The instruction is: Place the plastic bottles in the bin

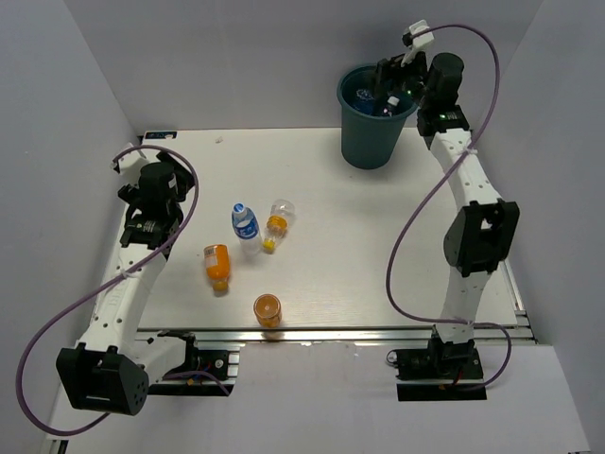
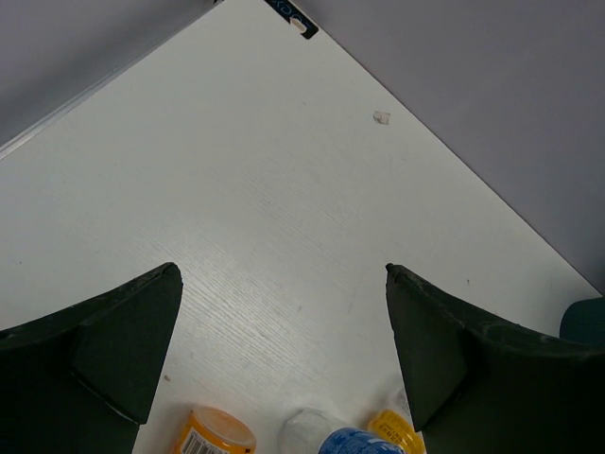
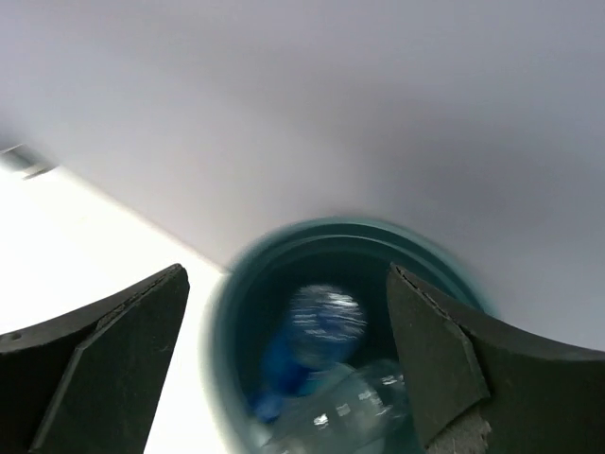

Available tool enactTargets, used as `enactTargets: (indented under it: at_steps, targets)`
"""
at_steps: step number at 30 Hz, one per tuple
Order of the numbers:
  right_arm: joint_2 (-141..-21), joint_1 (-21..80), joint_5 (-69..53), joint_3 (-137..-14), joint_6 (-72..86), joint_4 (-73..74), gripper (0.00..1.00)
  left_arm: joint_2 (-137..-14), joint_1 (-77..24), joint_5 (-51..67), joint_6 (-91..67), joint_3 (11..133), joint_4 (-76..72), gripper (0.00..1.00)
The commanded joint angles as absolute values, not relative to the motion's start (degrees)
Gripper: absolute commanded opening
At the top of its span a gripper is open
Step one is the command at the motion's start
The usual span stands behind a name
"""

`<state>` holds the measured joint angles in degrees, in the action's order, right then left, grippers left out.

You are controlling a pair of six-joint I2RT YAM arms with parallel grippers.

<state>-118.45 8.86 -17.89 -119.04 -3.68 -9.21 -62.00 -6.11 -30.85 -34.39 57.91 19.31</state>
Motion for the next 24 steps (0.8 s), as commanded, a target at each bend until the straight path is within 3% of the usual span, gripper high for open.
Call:
enactTargets:
  at_steps: [1, 4, 5, 6, 10, 12, 18, 24]
  targets:
    - [-108.5, 9.4, -36.7, -111.4, -7.2, -8.8, 0.89, -62.5, -6.2, -30.8, -37.8, 59.2, 23.6, 0.98]
    - [-104.1, 10.6, -53.4, -103.1, -15.6, -3.6, 0.89, -63.3, -6.2, -31.8, -40.4, 60.2, 27.4, 0.98]
    - [-102.5, 11.6, -55.7, -102.0, -21.4, 7.5, 0.89, -63.3, -6.2, -32.1, -40.7, 60.9, 28.1, 0.98]
    - [-101.7, 14.8, -54.5, -101.3, -38.6, 14.8, 0.89, -62.8, -6.2, -32.3, -41.1, 61.2, 28.6, 0.98]
    - [-99.1, 28.5, -29.5, -92.3, -60.8, 30.1, 0.89, -59.9, -6.2, -32.3, -42.7, 59.9, 28.1, 0.98]
    - [-98.6, 33.1, -25.0, -88.5, -63.2, 29.0, 0.89, -59.0, -6.2, -32.0, -43.7, 58.6, 27.8, 0.98]
    - [-99.0, 34.7, -27.2, -84.5, -57.0, 21.8, 0.89, -59.4, -6.2, -26.4, -45.6, 55.4, 28.7, 0.98]
    - [-98.3, 34.7, -22.3, -81.0, -49.7, 15.0, 0.89, -62.5, -6.9, -10.1, -46.1, 48.3, 27.5, 0.98]
